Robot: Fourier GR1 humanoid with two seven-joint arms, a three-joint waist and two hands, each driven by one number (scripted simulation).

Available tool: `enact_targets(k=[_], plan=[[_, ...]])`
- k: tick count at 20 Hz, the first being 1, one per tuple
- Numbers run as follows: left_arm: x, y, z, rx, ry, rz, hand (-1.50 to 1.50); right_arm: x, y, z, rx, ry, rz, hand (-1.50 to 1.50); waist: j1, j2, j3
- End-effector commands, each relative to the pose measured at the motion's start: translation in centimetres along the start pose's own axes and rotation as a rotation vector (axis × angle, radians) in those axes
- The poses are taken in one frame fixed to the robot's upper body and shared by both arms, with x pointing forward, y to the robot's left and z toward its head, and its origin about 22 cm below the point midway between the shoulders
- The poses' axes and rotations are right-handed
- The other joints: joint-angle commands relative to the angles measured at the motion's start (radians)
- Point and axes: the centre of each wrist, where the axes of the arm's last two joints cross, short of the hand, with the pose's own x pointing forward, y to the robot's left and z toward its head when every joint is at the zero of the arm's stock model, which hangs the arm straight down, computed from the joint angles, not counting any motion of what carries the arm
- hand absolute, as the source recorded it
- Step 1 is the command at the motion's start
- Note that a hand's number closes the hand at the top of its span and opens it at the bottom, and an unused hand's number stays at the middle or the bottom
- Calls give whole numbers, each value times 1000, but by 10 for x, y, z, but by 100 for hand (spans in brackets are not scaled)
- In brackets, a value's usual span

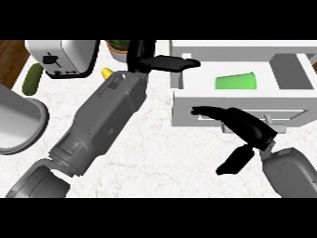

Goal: Pick up the cup, place it into the drawer and close the drawer

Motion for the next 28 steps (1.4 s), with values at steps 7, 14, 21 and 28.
enact_targets(k=[7, 14, 21, 28], plan=[[-10, 39, 21, 9, -1, 44, -150, -80, 20, -51, 22, 166, 52, 150, 89, 1, 2], [3, 63, 20, -12, -2, 72, -150, -86, -55, -58, -199, 90, 17, 150, 127, 13, 4], [-3, 94, 37, -37, -8, 60, -150, -81, -122, -46, -405, 107, -12, 150, 170, 29, 4], [0, 98, 39, -60, 5, 69, -150, -73, -150, -35, -443, 101, -57, 150, 193, 34, 4]])
